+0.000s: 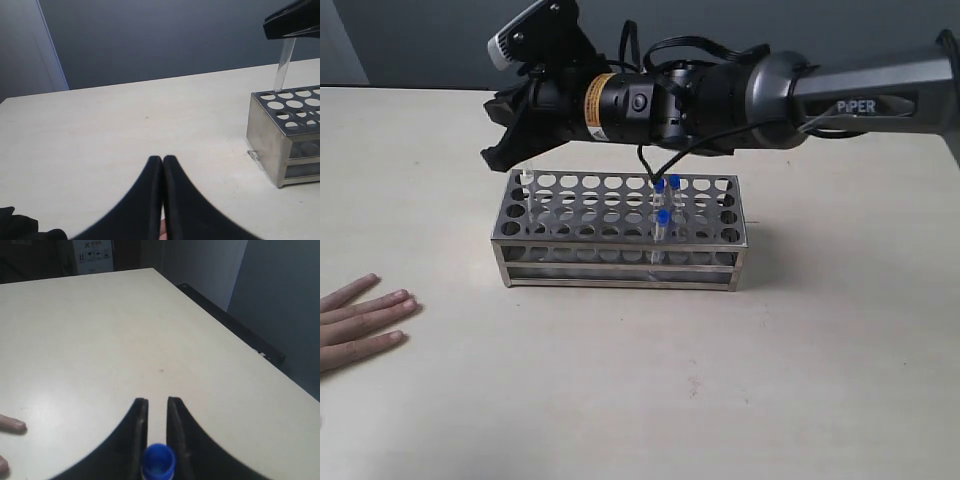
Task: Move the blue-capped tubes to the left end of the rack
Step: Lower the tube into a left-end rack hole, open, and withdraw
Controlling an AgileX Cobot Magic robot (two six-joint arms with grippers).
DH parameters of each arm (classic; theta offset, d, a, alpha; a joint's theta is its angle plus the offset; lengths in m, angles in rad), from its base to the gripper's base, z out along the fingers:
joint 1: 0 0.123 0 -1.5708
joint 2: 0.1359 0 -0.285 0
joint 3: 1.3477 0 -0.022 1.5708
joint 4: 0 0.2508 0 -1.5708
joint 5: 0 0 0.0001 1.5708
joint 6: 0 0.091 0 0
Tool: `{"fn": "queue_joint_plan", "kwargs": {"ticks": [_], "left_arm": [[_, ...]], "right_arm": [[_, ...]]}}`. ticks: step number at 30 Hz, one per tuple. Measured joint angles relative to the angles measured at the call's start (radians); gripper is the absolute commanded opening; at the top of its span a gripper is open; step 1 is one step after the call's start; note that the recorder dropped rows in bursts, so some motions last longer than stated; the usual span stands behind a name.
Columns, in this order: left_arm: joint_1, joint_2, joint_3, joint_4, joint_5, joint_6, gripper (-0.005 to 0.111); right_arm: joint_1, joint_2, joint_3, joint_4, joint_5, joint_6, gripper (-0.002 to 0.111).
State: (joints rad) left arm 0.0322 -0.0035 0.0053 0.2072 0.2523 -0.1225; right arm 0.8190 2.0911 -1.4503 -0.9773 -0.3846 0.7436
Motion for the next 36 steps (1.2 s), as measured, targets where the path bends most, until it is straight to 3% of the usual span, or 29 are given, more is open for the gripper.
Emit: {"fn": "queue_joint_plan", "kwargs": {"ticks": [11, 36], "left_arm": [[0.000, 0.000, 0.000, 0.000, 0.000, 0.000, 0.001], [0.000, 0.000, 0.000, 0.000, 0.000, 0.000, 0.001]], "right_arm": [[0.013, 0.061, -0.025, 0.022, -0.048, 0.006, 0.000], [0.013, 0.109, -0.069, 0.016, 0.053, -0.011, 0.001]]}}
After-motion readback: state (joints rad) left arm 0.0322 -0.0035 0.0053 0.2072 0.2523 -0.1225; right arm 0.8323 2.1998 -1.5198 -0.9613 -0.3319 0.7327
